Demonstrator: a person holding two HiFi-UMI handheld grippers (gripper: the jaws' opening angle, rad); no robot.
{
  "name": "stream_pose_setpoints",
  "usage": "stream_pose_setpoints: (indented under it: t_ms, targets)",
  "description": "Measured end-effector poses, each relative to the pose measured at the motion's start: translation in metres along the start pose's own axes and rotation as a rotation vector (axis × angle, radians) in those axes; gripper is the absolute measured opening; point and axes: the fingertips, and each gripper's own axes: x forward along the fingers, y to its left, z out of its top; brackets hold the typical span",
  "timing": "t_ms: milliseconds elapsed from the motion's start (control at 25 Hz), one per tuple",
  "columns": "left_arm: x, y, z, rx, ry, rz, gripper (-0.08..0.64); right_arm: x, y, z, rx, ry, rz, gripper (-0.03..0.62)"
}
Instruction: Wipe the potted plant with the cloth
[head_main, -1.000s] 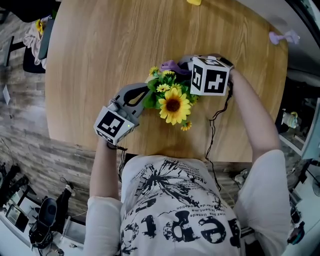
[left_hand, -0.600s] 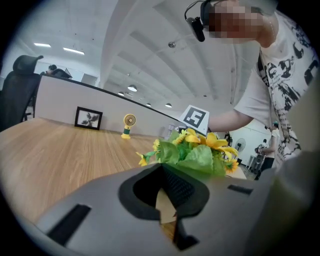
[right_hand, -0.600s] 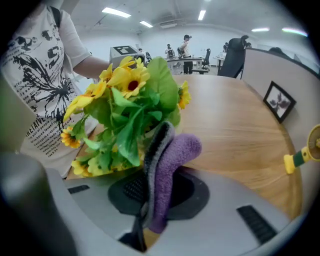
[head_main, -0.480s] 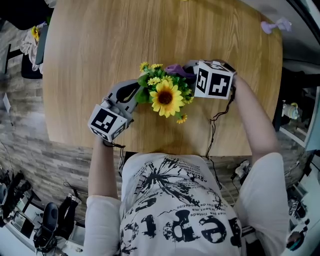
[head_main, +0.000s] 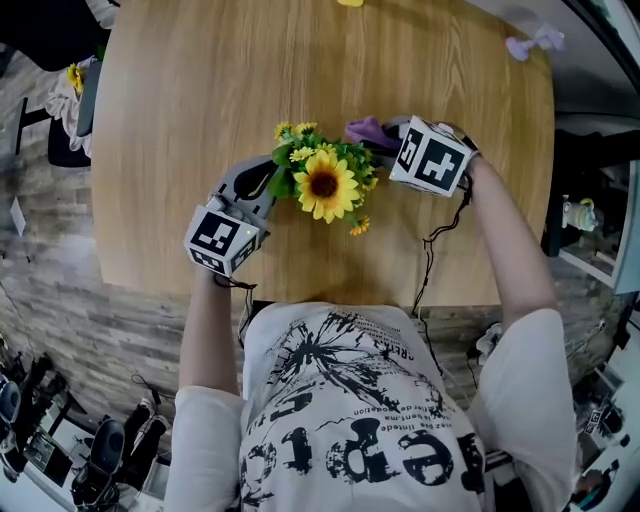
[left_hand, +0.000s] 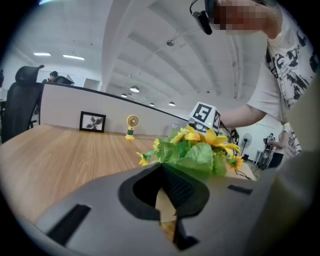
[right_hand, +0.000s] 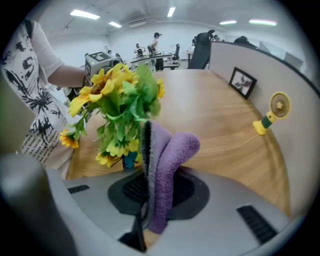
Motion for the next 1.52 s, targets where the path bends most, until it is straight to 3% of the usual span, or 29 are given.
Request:
stream_pose_setpoints:
  t_ms: [200, 520, 640, 800, 1040, 1200, 1400, 1520]
  targets:
    - [0.001, 0.0, -0.001, 0.013, 0.007, 0.003, 0.003, -0.033, -0.033, 0.021, 0.116, -0.104, -0.226, 0.072]
    - [0.0, 0.003, 0.001, -0.064, 0.026, -0.039, 0.003, -0.089, -0.055, 0.072, 0.234, -0.314, -0.59, 0.075]
    - [-0.013, 0.015, 0.011, -0.057, 0.006, -0.023, 0.003, -0.109, -0.05, 0.099, 0.281, -0.413, -0.679, 0.075]
    - [-0.042, 0.031, 0.037, -0.055, -0.069, -0.025, 0.003, -0.125, -0.03, 0.138, 0.308, -0.515, -0.72, 0.075]
    - [-0.082, 0.048, 0.064, 0.031, -0.115, -0.06, 0.003, -0.121, 0.003, 0.197, 0.36, -0.608, -0.705, 0.075]
    - [-0.102, 0.062, 0.071, 0.071, -0.121, -0.097, 0.003, -0.099, 0.013, 0.223, 0.405, -0.599, -0.712, 0.077]
    - [-0.12, 0.075, 0.07, 0.105, -0.113, -0.152, 0.003, -0.096, 0.016, 0.234, 0.412, -0.532, -0.806, 0.077]
    - [-0.127, 0.082, 0.069, 0.113, -0.116, -0.172, 0.003, -0.095, 0.017, 0.237, 0.462, -0.506, -0.813, 0.077]
